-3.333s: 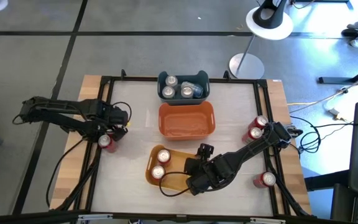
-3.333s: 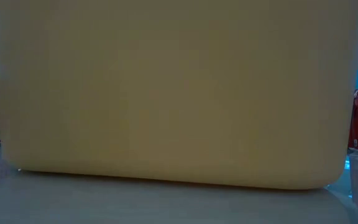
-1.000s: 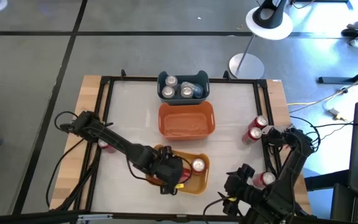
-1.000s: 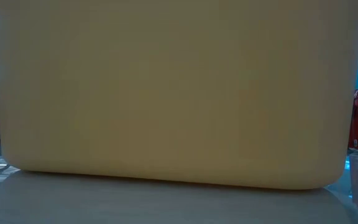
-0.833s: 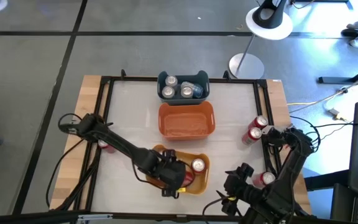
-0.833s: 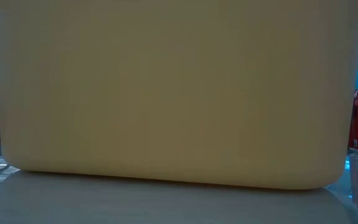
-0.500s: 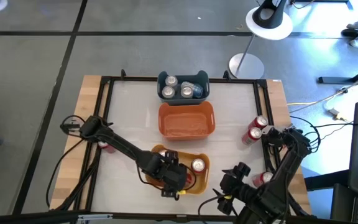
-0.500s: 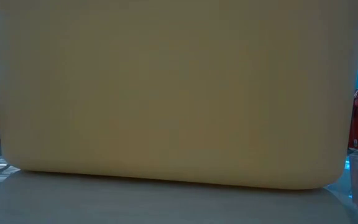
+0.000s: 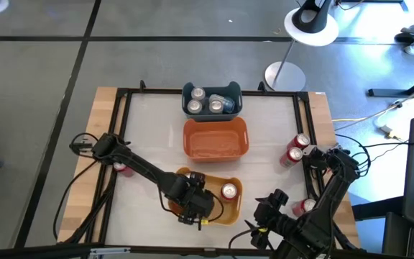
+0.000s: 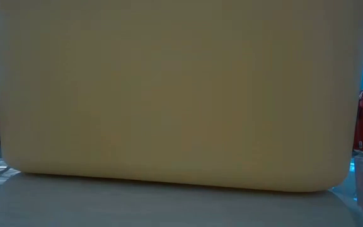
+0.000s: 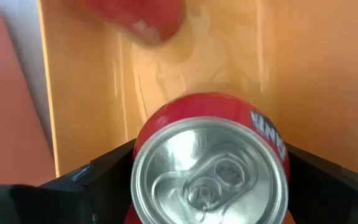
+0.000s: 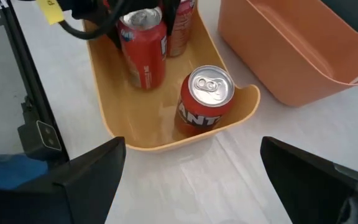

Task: Sort soda cans
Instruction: Put the orange soda can into the yellow bin

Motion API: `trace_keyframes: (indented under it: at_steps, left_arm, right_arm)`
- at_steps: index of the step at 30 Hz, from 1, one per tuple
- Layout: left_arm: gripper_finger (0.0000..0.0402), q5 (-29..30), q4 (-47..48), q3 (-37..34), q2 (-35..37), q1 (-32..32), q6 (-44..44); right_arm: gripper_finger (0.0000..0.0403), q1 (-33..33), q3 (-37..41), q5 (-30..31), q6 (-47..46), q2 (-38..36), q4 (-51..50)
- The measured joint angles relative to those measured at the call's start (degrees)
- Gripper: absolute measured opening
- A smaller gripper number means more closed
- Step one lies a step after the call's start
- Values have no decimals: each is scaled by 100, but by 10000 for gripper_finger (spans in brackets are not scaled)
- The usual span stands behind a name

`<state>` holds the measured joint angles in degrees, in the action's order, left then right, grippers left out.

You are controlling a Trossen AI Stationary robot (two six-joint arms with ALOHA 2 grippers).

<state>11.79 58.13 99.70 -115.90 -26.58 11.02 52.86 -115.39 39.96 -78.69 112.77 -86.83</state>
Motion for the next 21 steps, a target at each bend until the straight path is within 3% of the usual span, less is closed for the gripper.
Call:
trace_keyframes:
  at_steps: [11,21]
  left_arm:
    - [331,-137,-603,-171,-22,59,-398]
    - [331,-123,-822,-330,1,43,49]
  right_arm:
    - [372,-2,0,106,146,0,132]
    - [372,-1,0,264,281,0,146]
